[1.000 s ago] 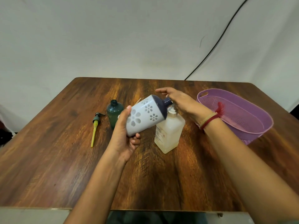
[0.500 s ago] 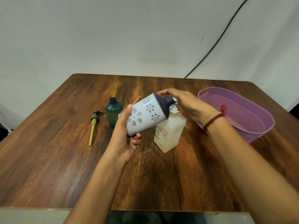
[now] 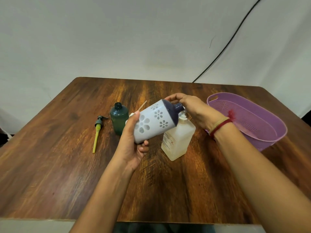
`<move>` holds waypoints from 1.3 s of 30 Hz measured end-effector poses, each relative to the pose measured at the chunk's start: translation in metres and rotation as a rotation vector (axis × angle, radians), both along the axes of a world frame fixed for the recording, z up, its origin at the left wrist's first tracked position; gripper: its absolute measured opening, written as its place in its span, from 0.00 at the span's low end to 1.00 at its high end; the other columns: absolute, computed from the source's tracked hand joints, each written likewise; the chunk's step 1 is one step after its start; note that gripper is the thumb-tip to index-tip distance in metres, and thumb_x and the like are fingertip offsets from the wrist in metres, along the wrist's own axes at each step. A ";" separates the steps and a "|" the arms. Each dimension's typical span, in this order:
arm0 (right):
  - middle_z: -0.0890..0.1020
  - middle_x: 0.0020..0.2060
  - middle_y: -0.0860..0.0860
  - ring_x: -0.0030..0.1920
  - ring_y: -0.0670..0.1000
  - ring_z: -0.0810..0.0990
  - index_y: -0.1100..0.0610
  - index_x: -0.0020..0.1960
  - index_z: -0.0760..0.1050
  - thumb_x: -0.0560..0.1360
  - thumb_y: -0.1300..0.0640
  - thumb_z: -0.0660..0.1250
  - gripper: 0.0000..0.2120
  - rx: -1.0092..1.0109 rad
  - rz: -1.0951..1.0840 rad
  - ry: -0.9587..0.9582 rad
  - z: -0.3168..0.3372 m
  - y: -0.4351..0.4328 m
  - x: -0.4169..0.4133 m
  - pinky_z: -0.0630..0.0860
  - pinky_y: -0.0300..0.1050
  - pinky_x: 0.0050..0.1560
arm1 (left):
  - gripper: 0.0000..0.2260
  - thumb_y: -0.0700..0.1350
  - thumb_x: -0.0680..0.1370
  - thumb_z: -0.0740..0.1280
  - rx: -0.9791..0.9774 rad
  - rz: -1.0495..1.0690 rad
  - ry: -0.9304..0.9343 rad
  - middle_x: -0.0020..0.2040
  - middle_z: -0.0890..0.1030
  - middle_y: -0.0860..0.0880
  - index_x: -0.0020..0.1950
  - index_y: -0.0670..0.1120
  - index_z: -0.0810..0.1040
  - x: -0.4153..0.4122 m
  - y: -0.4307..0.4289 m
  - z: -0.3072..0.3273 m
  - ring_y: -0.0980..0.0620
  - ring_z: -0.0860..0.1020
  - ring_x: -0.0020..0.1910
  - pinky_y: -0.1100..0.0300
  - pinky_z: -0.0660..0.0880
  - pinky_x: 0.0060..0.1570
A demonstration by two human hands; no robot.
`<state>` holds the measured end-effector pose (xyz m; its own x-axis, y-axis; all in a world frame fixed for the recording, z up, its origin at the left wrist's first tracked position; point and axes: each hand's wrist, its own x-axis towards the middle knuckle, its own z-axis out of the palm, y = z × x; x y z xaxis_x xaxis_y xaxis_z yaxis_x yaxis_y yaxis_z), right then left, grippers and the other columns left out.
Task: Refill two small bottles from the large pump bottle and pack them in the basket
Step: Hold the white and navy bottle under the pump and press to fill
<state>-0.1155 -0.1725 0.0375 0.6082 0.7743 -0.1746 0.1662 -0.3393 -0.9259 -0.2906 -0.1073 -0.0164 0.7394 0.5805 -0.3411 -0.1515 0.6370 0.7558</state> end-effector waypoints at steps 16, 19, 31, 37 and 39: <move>0.74 0.61 0.58 0.54 0.50 0.73 0.55 0.53 0.75 0.79 0.64 0.52 0.14 0.093 -0.053 -0.118 -0.019 0.003 -0.001 0.70 0.34 0.40 | 0.17 0.61 0.73 0.66 -0.032 0.018 0.034 0.37 0.79 0.48 0.48 0.48 0.78 0.000 0.000 -0.006 0.58 0.68 0.21 0.71 0.63 0.16; 0.72 0.62 0.58 0.55 0.51 0.72 0.54 0.55 0.74 0.79 0.63 0.51 0.15 0.066 -0.039 -0.120 -0.018 0.004 0.001 0.69 0.35 0.42 | 0.16 0.61 0.73 0.66 -0.032 0.013 0.033 0.36 0.79 0.48 0.48 0.48 0.78 -0.001 -0.001 -0.006 0.58 0.68 0.21 0.71 0.63 0.16; 0.74 0.64 0.54 0.60 0.52 0.73 0.51 0.67 0.70 0.83 0.54 0.46 0.19 0.067 0.116 -0.102 -0.024 -0.008 0.001 0.71 0.36 0.46 | 0.16 0.60 0.73 0.66 -0.045 0.022 0.049 0.35 0.79 0.48 0.45 0.48 0.78 0.000 0.001 -0.006 0.58 0.68 0.20 0.72 0.62 0.16; 0.74 0.63 0.53 0.62 0.52 0.73 0.52 0.65 0.72 0.82 0.48 0.50 0.18 0.056 0.186 -0.155 -0.009 -0.011 0.002 0.70 0.38 0.54 | 0.15 0.60 0.73 0.66 -0.007 0.011 0.004 0.35 0.78 0.49 0.46 0.48 0.78 -0.002 0.001 0.000 0.58 0.67 0.21 0.71 0.62 0.16; 0.76 0.61 0.54 0.59 0.53 0.76 0.53 0.64 0.73 0.81 0.47 0.51 0.19 0.093 0.177 -0.042 -0.011 -0.013 0.001 0.72 0.43 0.57 | 0.15 0.60 0.72 0.66 -0.009 0.003 0.013 0.36 0.78 0.49 0.46 0.48 0.78 -0.001 0.001 0.000 0.58 0.67 0.21 0.71 0.62 0.16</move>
